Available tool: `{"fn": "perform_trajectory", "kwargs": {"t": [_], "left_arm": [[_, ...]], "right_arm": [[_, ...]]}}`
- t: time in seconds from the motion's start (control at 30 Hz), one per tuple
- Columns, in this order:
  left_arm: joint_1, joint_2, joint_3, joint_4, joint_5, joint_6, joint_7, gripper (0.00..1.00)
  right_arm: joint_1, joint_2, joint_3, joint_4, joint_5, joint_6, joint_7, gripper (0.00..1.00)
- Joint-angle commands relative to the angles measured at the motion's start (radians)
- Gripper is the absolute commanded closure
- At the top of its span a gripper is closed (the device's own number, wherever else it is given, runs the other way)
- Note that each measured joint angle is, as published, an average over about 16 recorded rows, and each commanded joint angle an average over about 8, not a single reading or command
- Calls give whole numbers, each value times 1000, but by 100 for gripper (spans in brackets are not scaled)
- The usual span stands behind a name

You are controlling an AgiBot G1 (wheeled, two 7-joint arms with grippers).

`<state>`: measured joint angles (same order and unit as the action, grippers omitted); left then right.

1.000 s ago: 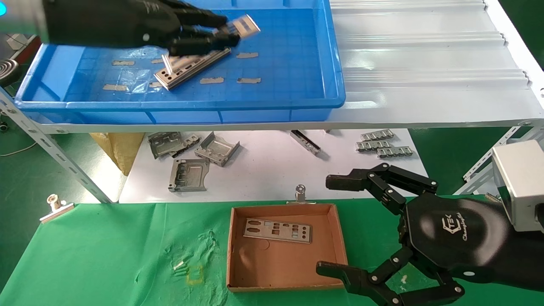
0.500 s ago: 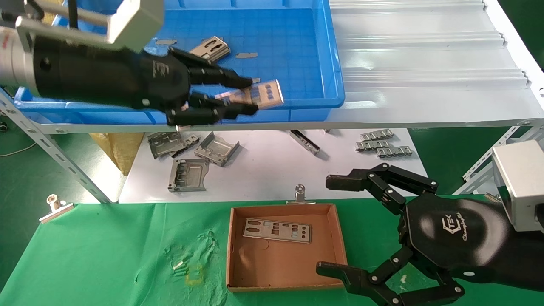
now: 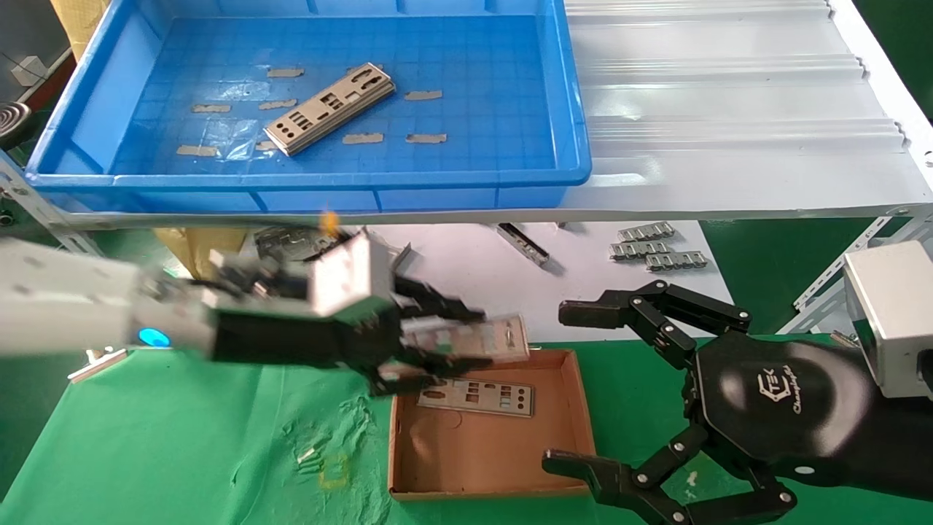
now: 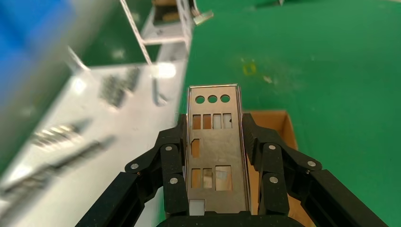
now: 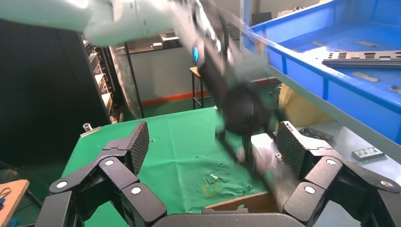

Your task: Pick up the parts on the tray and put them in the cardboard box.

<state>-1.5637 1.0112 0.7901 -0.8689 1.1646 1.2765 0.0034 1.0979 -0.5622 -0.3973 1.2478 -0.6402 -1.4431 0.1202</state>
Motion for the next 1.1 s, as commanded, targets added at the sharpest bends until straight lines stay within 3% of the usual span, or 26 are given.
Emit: {"fn": "perform_trajectory", "kwargs": {"t": [0.03, 0.43, 0.5, 0.7, 0.73, 0.77, 1.1], "left_arm": [[53, 20, 13, -24, 22, -59, 1, 100], [136, 191, 59, 95, 115, -233, 122, 100], [133, 210, 63, 125, 124, -239, 147, 87], [127, 245, 69, 201, 134, -232, 224, 12], [126, 249, 69, 212, 133, -230, 235, 4], [126, 252, 68, 223, 132, -228, 245, 0], [112, 280, 61, 300, 119, -208, 310, 0]], "right_arm": [[0, 0, 0, 0, 0, 0, 0, 0], [0, 0, 0, 0, 0, 0, 0, 0], [0, 0, 0, 0, 0, 0, 0, 0], [0, 0, 0, 0, 0, 0, 0, 0], [0, 0, 0, 0, 0, 0, 0, 0], [0, 0, 0, 0, 0, 0, 0, 0], [0, 0, 0, 0, 0, 0, 0, 0]]}}
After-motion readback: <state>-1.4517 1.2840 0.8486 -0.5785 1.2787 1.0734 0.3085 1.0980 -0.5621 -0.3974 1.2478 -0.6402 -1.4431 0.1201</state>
